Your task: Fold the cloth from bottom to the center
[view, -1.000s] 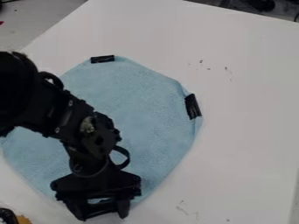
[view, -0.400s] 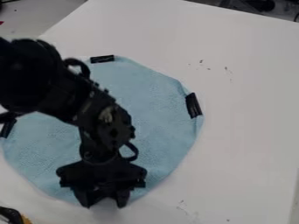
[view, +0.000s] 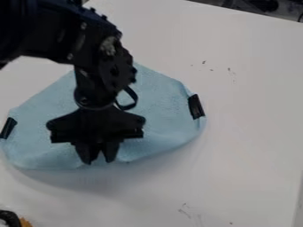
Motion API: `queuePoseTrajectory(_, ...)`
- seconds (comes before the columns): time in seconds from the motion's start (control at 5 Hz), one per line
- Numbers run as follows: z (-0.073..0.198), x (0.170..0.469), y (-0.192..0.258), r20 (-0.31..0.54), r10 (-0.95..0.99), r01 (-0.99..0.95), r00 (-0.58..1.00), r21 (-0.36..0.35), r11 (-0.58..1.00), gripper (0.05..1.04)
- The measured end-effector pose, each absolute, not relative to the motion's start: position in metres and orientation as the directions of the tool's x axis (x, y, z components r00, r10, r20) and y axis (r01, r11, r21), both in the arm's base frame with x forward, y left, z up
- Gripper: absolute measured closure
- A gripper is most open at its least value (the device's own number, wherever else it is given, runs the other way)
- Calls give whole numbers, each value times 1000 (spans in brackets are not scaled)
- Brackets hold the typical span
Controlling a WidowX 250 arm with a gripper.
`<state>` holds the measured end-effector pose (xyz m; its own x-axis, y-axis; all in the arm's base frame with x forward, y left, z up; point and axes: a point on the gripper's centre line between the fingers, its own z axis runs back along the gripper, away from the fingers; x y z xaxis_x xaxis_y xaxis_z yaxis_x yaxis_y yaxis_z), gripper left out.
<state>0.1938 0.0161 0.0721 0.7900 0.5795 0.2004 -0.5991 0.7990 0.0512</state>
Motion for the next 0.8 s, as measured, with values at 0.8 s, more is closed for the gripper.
queuePoseTrajectory(0.8,37,279,69,108,504,-507,857,-4,862,882)
